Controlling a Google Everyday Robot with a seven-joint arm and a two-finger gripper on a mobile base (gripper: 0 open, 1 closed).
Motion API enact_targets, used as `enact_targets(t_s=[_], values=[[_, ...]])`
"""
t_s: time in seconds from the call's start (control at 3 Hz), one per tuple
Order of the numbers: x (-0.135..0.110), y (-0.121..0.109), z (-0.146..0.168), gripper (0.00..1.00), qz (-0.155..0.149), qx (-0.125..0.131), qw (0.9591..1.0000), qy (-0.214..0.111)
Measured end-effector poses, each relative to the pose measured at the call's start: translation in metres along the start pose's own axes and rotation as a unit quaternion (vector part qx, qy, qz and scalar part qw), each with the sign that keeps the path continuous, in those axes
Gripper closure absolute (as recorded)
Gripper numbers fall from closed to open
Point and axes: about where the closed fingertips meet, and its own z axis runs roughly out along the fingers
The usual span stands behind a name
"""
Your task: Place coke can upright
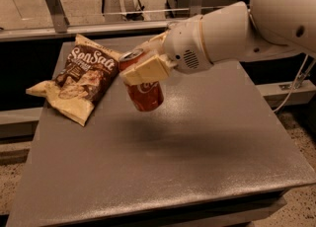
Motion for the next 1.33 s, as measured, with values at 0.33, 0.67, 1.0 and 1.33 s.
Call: enact_targets(t_s=[0.33, 0.67, 1.0, 1.33], values=[[-0.001, 0.013, -0.004, 1.0, -0.04, -0.04, 0.9963, -0.065], [0.009, 0.028, -0.005, 1.0, -0.136, -0.066, 0.9831, -0.103], [0.007, 0.029, -0.004, 1.0, -0.156, -0.064, 0.9804, -0.102], [0.021, 0.034, 0.004, 1.0, -0.115, -0.064, 0.9809, -0.143]])
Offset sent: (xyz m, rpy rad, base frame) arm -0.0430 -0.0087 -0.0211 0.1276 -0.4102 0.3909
